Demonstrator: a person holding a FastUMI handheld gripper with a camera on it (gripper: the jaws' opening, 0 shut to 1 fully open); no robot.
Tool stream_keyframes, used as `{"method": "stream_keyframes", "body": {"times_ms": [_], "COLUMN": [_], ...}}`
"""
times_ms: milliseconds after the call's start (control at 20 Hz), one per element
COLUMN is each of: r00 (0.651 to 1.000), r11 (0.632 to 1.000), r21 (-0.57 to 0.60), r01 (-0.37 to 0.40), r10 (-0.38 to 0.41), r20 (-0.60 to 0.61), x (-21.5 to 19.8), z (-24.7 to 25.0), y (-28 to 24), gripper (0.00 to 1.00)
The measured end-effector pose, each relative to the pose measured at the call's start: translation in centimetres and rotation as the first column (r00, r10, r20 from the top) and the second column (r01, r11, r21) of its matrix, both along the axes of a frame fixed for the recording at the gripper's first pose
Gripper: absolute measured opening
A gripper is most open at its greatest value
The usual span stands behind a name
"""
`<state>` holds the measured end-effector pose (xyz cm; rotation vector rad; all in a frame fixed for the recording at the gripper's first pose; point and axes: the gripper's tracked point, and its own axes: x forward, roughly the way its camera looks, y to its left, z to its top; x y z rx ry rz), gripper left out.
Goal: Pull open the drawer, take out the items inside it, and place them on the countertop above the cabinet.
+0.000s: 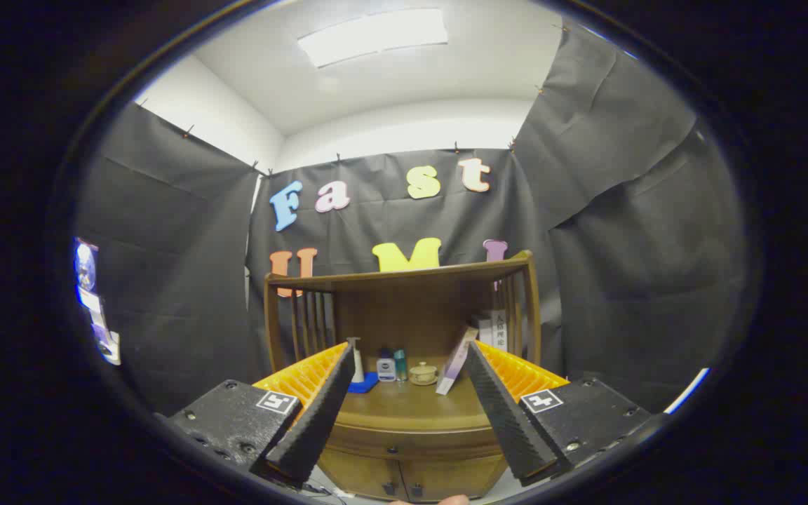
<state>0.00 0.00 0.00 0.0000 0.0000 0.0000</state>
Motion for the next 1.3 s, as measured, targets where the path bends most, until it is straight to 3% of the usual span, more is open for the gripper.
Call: {"method": "stream_keyframes", "body": {"times_ms": [650, 950, 1300], "r00": [0.999, 0.999, 0.984], "r11": [0.999, 1.0, 1.0], "r21": [-0.021, -0.019, 0.008], "r01": [-0.031, -0.015, -0.022], "r10": [0.031, 0.015, 0.023], "r20": [0.02, -0.038, -0.176], "x": [1.2, 3.6, 7.4], "z": [-1.4, -7.4, -18.1], "y": [2.5, 2.4, 3.8], "gripper": [1.0, 1.0, 1.0]}}
